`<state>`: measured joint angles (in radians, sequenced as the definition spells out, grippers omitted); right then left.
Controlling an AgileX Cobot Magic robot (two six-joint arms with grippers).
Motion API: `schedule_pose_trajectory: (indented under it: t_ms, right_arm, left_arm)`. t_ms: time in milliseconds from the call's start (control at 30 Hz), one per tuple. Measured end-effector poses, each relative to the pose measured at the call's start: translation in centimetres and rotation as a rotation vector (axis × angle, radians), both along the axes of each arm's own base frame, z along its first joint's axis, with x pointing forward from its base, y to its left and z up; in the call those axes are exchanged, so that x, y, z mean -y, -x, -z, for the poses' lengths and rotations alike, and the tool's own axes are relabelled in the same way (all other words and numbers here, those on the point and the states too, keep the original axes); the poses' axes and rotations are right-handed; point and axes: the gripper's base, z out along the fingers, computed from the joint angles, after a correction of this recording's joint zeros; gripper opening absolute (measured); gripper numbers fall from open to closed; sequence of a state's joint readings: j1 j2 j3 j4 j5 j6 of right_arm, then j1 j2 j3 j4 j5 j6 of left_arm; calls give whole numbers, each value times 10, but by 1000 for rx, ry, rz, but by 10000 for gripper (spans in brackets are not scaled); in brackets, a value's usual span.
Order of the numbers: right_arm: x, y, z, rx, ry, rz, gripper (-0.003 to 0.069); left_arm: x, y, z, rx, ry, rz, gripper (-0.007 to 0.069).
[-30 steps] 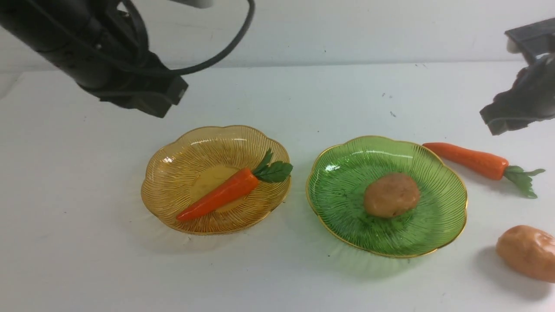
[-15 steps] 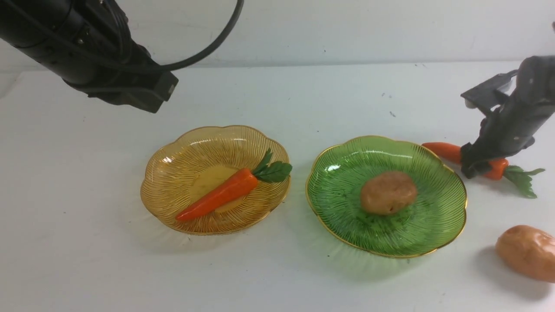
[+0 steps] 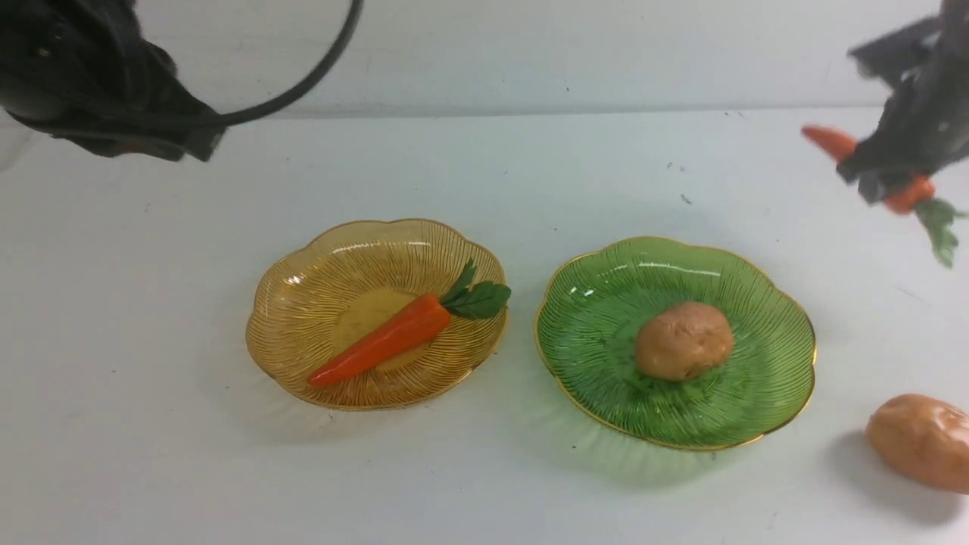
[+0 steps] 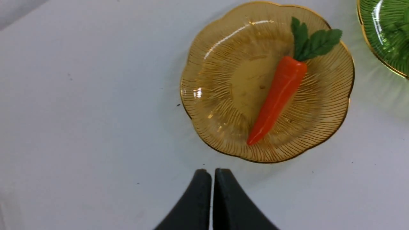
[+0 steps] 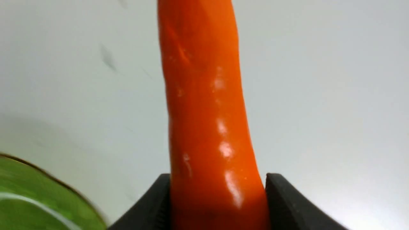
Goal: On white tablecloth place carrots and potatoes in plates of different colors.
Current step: 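Place the carrot on the yellow plate with the right gripper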
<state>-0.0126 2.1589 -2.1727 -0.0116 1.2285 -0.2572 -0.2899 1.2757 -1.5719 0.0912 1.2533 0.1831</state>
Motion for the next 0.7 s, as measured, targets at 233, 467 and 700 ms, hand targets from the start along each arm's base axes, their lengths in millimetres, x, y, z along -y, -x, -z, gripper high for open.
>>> schedule_pose_trajectory:
  t_ms: [233, 467, 700]
  right_arm:
    - [-99, 20, -57, 102, -455, -221, 329]
    - [-291, 53, 30, -85, -490, -563, 329]
    - [-347, 61, 69, 83, -303, -658, 392]
  left_arm:
    - [-30, 18, 14, -33, -11, -111, 0]
    - [-49, 16, 48, -159, 34, -199, 0]
    - [-46, 16, 56, -193, 65, -189, 0]
